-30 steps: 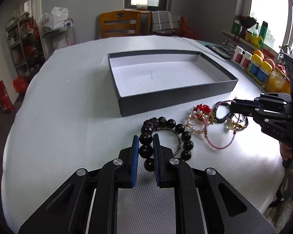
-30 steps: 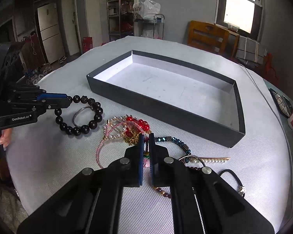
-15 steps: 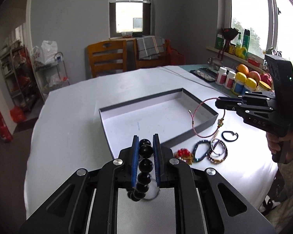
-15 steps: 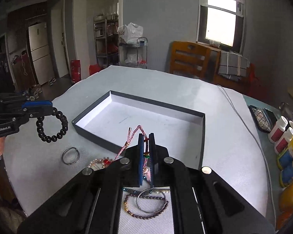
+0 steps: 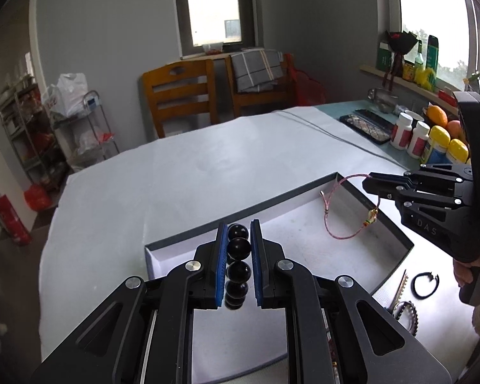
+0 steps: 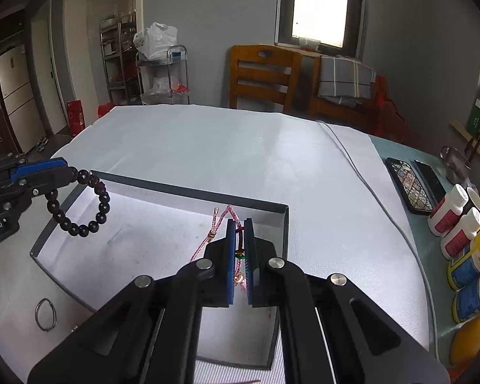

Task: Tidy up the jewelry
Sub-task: 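Carry both bracelets into the white box and open both tools to release them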

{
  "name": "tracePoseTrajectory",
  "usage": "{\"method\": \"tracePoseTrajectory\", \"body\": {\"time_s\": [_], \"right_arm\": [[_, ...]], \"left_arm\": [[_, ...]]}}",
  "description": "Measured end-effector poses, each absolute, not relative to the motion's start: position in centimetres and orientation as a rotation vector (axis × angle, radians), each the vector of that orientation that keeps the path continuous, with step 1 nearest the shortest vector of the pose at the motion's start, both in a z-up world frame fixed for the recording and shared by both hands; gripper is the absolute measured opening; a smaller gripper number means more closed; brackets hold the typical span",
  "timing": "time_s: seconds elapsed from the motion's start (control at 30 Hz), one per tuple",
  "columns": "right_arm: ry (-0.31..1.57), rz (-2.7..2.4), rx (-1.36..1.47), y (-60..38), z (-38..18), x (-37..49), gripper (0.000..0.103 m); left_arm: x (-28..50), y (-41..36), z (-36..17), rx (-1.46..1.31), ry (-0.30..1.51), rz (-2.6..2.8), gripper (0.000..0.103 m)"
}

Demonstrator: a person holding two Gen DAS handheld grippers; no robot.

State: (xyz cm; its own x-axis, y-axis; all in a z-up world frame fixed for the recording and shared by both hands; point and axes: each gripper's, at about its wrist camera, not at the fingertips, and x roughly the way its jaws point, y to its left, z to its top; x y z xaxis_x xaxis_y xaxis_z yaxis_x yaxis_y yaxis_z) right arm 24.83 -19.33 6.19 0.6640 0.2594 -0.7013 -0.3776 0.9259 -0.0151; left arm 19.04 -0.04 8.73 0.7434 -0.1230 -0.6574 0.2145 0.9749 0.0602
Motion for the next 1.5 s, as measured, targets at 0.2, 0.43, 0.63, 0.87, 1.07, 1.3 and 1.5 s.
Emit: {"method": "tracePoseTrajectory", "body": {"time_s": [0.2, 0.43, 0.63, 0.87, 1.07, 1.3, 1.5], "right_arm": [[0.845, 0.362, -0.098, -19.2, 3.7, 26.9, 0.005], [0.9, 0.3, -0.13, -19.2, 1.4, 27.7, 0.005], [0.9, 0.302, -0.16, -18.6, 1.2, 27.8, 0.005], [0.881, 0.334, -0.156, -18.8, 1.9, 27.4, 0.026], [0.862, 0.358, -0.109, -19.8, 2.8, 26.6, 0.05], [0.799, 0.398, -0.059, -21.2, 4.8, 23.1, 0.096], [0.75, 0.384, -0.046, -23.2, 6.9, 19.2, 0.097]], "left_arm": [[21.4, 2.9, 5.7, 0.041, 0.794, -0.119, 0.015], [22.2, 5.6, 3.1, 0.038, 0.862, -0.033, 0.015], [22.6, 5.3, 2.0, 0.073, 0.885, -0.015, 0.015], [22.1, 4.8, 2.7, 0.088, 0.854, -0.033, 0.036], [20.8, 4.1, 4.0, 0.074, 0.81, -0.054, 0.067], [18.1, 3.7, 5.9, 0.078, 0.731, -0.047, 0.093], [14.5, 4.2, 7.7, 0.044, 0.663, -0.064, 0.096]]}}
